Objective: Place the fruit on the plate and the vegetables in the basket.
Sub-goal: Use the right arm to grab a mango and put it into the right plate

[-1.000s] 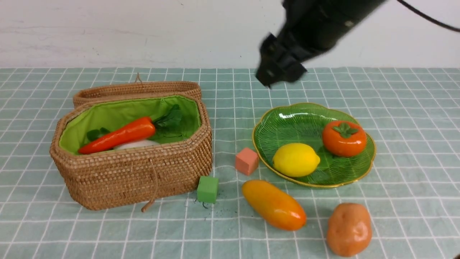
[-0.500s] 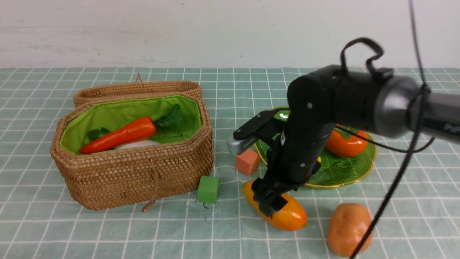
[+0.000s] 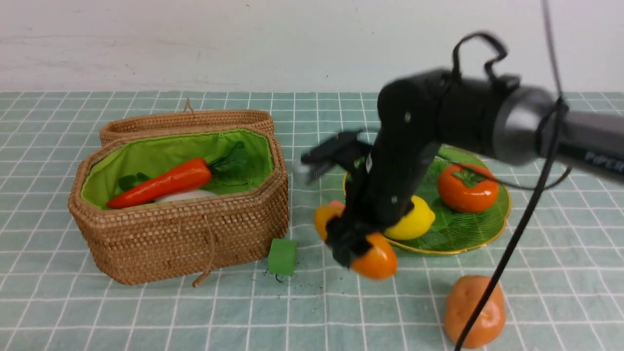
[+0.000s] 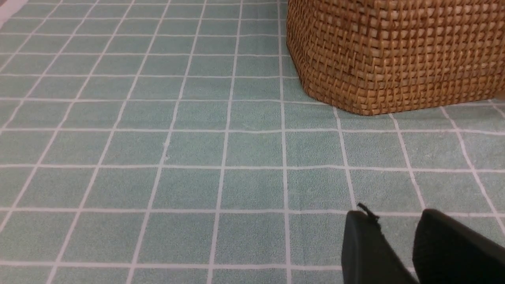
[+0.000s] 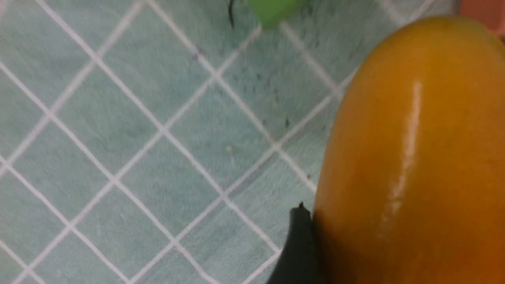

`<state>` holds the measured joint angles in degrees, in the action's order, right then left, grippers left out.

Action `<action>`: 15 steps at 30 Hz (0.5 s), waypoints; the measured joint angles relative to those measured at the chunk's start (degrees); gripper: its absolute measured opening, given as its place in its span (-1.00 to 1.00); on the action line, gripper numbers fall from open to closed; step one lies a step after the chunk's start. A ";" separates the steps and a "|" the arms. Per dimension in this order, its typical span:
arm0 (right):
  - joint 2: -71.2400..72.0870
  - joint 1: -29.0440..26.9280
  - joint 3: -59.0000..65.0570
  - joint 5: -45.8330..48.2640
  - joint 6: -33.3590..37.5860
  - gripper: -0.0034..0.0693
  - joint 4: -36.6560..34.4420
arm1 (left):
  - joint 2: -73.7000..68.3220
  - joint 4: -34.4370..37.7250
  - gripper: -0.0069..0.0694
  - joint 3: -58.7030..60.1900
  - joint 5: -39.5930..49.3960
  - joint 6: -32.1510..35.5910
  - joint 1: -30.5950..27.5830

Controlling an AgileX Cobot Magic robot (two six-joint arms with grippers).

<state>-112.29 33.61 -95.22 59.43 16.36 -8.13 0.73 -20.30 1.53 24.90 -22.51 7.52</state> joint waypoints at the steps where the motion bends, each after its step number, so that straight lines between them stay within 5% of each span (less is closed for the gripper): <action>1: 1.44 -0.46 -3.80 0.22 -0.25 0.58 0.95 | 0.00 0.00 -0.30 0.00 0.00 0.00 0.00; 6: 2.93 -3.45 -9.87 -1.46 -2.92 0.58 5.03 | 0.00 0.00 -0.29 0.00 0.00 0.00 0.00; 15: -5.69 -16.65 -11.53 -13.03 -24.32 0.58 9.62 | 0.00 0.00 -0.26 0.00 0.00 0.00 0.00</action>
<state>-117.98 16.97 -106.75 46.40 -7.97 1.48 0.73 -20.30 1.53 24.90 -22.51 7.52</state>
